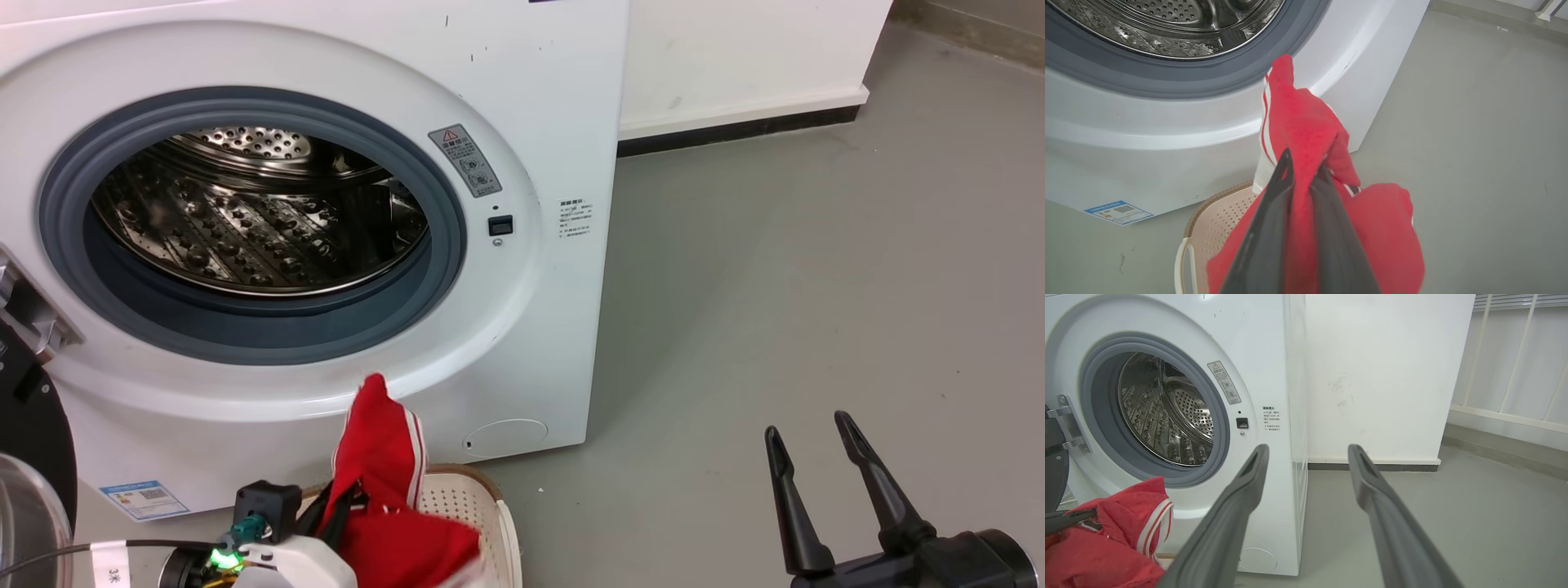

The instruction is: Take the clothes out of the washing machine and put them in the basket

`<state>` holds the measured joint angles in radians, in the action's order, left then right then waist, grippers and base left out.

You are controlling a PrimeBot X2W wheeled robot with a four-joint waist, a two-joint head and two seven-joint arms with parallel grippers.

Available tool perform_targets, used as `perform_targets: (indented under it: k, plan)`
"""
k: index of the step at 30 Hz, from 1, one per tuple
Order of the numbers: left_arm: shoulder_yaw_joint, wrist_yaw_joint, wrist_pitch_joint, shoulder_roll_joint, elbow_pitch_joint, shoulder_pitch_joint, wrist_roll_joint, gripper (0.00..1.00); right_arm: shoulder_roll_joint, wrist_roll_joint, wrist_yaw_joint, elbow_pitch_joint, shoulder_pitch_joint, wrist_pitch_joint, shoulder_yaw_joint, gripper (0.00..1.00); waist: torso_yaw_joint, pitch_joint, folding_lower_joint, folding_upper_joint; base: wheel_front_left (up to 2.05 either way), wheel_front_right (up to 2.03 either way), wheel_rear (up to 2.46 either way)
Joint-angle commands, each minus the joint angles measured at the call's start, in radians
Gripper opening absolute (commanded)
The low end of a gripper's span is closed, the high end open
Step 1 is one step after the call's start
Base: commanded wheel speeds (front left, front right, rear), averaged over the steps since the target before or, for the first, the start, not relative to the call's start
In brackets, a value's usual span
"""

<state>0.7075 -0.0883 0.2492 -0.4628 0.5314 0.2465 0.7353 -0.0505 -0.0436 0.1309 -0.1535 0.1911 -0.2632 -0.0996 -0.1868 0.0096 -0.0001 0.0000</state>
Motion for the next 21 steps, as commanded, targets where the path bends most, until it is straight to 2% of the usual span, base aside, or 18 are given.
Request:
perform_targets:
  k: [1, 9, 14, 21]
  plan:
    - [0.002, -0.003, 0.0, 0.001, 0.006, -0.01, 0.0, 0.0, 0.001, 0.004, 0.0, 0.003, 0.01, -0.002, -0.002, 1.0, -0.004, 0.001, 0.0001, 0.0, 0.0, 0.0, 0.0]
    - [0.002, 0.011, 0.006, 0.022, 0.07, 0.004, 0.012, 0.0, 0.001, 0.008, 0.0, -0.008, -0.026, -0.002, -0.014, 1.0, -0.037, 0.052, 0.0001, 0.0, 0.0, 0.0, 0.0]
    - [-0.002, 0.028, 0.008, 0.04, 0.157, 0.038, 0.016, 0.0, 0.001, -0.002, 0.0, -0.019, -0.069, -0.002, -0.028, 1.0, -0.06, 0.125, 0.0001, 0.0, 0.0, 0.0, 0.0]
    - [0.002, 0.076, -0.004, 0.068, 0.315, 0.112, 0.026, 0.0, 0.001, -0.018, 0.0, -0.035, -0.149, -0.002, -0.038, 1.0, -0.091, 0.252, 0.0001, 0.0, 0.0, 0.0, 0.0]
